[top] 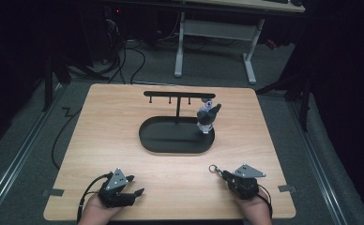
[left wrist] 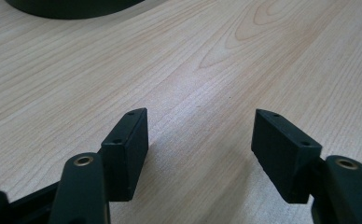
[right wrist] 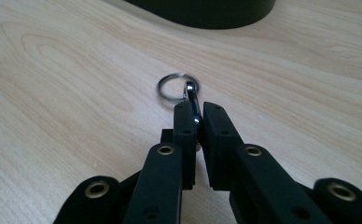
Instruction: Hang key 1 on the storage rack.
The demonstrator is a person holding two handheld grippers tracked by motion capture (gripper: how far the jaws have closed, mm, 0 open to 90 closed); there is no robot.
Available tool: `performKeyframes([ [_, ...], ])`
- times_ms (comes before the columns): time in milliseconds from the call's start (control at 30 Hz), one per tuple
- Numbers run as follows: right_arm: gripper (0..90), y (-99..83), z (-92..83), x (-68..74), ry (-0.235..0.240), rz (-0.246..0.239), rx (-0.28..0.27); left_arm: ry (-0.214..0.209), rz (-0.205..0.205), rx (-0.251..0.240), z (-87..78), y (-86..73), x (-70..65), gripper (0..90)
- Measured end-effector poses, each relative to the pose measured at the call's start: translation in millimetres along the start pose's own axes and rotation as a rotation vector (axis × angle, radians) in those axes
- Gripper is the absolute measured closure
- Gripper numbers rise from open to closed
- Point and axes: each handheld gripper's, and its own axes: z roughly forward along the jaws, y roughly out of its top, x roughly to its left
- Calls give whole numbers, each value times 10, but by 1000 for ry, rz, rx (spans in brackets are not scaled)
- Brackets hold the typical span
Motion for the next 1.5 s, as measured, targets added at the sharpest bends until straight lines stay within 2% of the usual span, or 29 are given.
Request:
performKeyframes([
  [167,816,-12,52,2,30,32,28,-1,0,2,2,0,0,371],
  [467,823,3,90,-19,34,77,53,2,1,1,0,0,-4,371],
  [500,805,2,95,-21,40,96,56,2,0,0,-1,-1,-5,371],
  [667,786,12,93,-25,46,132,67,7,5,-3,-13,0,-8,371],
  [867,768,77,102,-39,59,123,112,9,4,-5,-24,-4,9,371],
  [1100,769,206,120,-22,48,64,213,11,8,-8,-28,-1,11,371],
  [1233,765,289,145,-31,58,56,273,11,10,-9,-28,0,6,371],
  [1267,765,289,145,-31,58,56,273,11,10,-9,-29,0,5,371],
  [1333,745,357,162,-36,57,47,331,10,12,-9,-33,2,4,371],
  [1367,745,357,162,-36,57,47,331,9,12,-9,-33,2,4,371],
  [1433,737,418,181,-35,59,34,385,9,14,-8,-33,3,5,371],
  [1467,737,418,181,-35,59,34,385,9,14,-8,-30,2,5,371],
  [1500,722,473,203,-35,60,27,432,10,14,-8,-26,1,5,371],
])
